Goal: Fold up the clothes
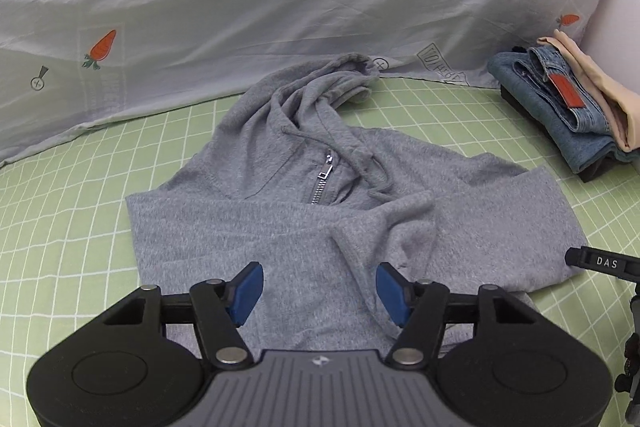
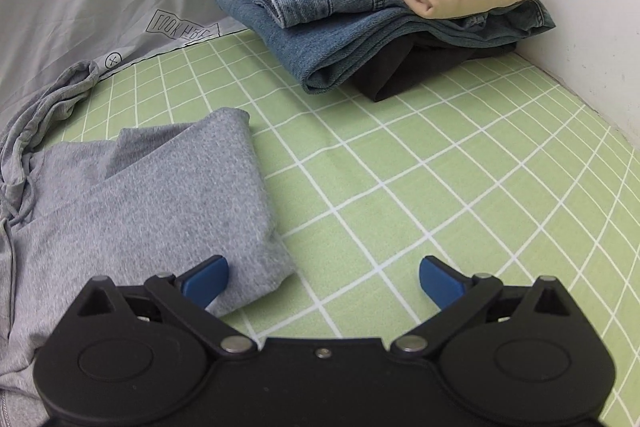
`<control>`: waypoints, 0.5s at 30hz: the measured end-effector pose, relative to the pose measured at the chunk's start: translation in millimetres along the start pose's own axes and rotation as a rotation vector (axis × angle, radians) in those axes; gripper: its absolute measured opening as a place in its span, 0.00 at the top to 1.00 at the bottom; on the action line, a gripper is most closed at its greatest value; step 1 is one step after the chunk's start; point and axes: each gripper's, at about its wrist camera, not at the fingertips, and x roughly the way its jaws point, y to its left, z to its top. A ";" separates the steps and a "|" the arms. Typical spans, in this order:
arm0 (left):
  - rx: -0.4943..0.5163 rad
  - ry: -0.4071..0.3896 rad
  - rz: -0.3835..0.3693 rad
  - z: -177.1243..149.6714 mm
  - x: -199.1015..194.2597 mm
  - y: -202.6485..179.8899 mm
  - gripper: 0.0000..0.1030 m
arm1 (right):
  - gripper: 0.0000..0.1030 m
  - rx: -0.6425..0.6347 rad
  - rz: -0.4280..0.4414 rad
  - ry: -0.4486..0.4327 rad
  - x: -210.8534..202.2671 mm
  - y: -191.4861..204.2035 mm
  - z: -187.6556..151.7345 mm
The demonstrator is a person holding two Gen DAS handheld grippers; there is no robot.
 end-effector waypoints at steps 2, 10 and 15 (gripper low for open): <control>0.058 0.009 -0.023 -1.8 5.3 -12.9 0.38 | 0.00 0.001 0.003 0.002 0.4 -0.2 -0.4; 0.170 0.089 -0.028 -2.3 39.8 -41.5 0.51 | 0.00 -0.003 0.005 0.009 -1.2 0.3 -0.4; 0.079 0.120 -0.047 1.3 47.4 -28.5 0.83 | 0.00 -0.009 0.000 0.004 -3.7 1.7 0.2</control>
